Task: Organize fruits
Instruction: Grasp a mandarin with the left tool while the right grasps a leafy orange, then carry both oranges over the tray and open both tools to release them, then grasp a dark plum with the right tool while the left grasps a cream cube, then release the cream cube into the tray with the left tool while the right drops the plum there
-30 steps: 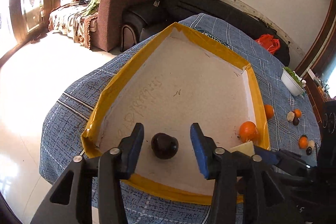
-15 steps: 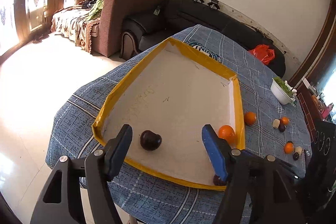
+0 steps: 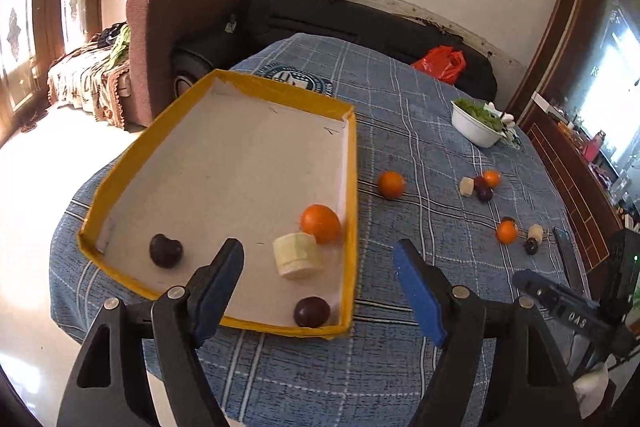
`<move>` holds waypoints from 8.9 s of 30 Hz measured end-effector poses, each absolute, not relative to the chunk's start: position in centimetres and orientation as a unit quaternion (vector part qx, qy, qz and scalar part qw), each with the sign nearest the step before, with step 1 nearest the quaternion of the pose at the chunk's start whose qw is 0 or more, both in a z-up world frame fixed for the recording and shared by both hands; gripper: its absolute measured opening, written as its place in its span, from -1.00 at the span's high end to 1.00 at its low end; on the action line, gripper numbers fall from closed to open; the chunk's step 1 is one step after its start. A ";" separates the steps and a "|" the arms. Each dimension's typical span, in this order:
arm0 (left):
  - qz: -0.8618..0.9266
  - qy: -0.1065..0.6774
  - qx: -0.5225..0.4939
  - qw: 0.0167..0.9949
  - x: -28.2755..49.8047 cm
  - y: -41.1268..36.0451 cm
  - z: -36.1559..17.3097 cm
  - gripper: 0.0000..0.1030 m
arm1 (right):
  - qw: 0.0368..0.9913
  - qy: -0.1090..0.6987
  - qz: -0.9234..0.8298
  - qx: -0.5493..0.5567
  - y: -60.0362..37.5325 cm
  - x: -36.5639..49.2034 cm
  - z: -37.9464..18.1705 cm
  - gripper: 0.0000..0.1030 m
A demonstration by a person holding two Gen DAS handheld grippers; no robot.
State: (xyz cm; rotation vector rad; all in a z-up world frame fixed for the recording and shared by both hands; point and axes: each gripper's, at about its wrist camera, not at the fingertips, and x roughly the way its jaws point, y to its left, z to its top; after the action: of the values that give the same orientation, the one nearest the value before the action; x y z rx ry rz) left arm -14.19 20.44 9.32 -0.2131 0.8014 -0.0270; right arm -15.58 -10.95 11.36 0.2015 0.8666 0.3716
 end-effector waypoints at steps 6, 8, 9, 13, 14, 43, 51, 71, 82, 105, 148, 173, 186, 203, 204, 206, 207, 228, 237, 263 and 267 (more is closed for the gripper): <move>-0.046 0.419 -0.076 0.904 -12.4 17.3 7.4 -0.49 | 0.894 0.409 0.110 0.145 -17.8 -13.6 11.1 0.01; -0.053 0.426 -0.070 0.901 -11.9 16.5 7.0 -0.49 | 0.896 0.407 0.100 0.145 -18.2 -12.5 11.1 -0.01; -0.058 0.429 -0.066 0.899 -11.5 16.1 6.8 -0.49 | 0.897 0.407 0.096 0.146 -18.3 -11.8 11.0 -0.02; -0.069 0.436 -0.054 0.896 -9.9 14.5 6.6 -0.49 | 0.897 0.410 0.075 0.148 -17.6 -9.1 10.4 -0.05; -0.070 0.438 -0.051 0.895 -9.4 14.2 6.6 -0.49 | 0.897 0.410 0.069 0.148 -17.5 -8.5 10.2 -0.06; -0.067 0.476 0.115 0.869 2.2 7.5 1.8 0.34 | 0.894 0.419 0.077 0.139 -16.9 -5.1 7.9 0.22; -0.068 0.437 0.054 0.895 -1.0 9.4 5.1 0.34 | 0.893 0.417 0.082 0.147 -17.1 -5.4 7.9 0.24; 0.030 0.382 -0.132 0.914 -11.3 25.1 7.7 0.33 | 0.888 0.396 0.192 0.132 -8.5 -10.2 14.0 0.23; 0.069 0.372 -0.177 0.909 -13.1 30.5 6.6 0.33 | 0.856 0.429 0.274 0.088 2.2 -10.8 13.9 0.22; 0.088 0.392 -0.202 0.893 -7.1 35.7 5.1 0.29 | 0.794 0.516 0.322 0.007 17.3 -3.9 9.5 0.21; -0.134 0.391 -0.160 0.897 -13.2 14.5 12.1 -0.59 | 0.876 0.402 0.029 0.263 -25.9 -14.8 13.7 -0.21; -0.136 0.448 -0.046 0.882 -2.7 6.5 6.5 -0.58 | 0.893 0.404 -0.006 0.197 -23.8 -10.0 7.8 0.45; -0.157 0.453 0.014 0.878 6.3 -0.7 2.7 -0.06 | 0.887 0.406 0.043 0.217 -23.3 -9.6 7.6 0.44; -0.158 0.410 -0.052 0.897 0.5 5.2 7.2 0.71 | 0.902 0.381 0.046 0.198 -22.6 -10.1 8.5 0.44; -0.154 0.405 -0.060 0.899 -0.1 6.3 7.7 0.71 | 0.907 0.374 0.043 0.189 -22.3 -10.2 8.8 0.44; -0.135 0.396 -0.078 0.905 -1.7 9.3 8.8 0.71 | 0.914 0.367 0.042 0.169 -21.5 -10.5 9.3 0.44; -0.122 0.391 -0.086 0.908 -2.5 10.9 9.3 0.70 | 0.914 0.368 0.044 0.165 -21.2 -10.6 9.5 0.44; 0.052 0.417 -0.141 0.896 -9.4 28.4 5.3 0.70 | 0.845 0.432 0.312 0.045 7.5 -7.4 13.8 0.42; 0.043 0.423 -0.177 0.887 -9.0 30.8 3.8 0.70 | 0.830 0.476 0.289 -0.017 14.2 -3.0 10.4 0.42; 0.013 0.358 -0.217 0.908 -14.0 27.6 9.8 -0.58 | 0.854 0.454 0.250 0.032 7.5 -7.5 13.4 0.19; -0.024 0.368 -0.197 0.909 -14.7 23.6 10.0 -0.58 | 0.861 0.449 0.231 0.059 3.5 -9.6 13.4 0.05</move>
State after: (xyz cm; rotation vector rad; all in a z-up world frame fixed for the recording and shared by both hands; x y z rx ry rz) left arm -14.68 23.60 9.98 -0.4055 0.7588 -0.0490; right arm -9.65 3.48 13.35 0.1233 0.9414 0.4839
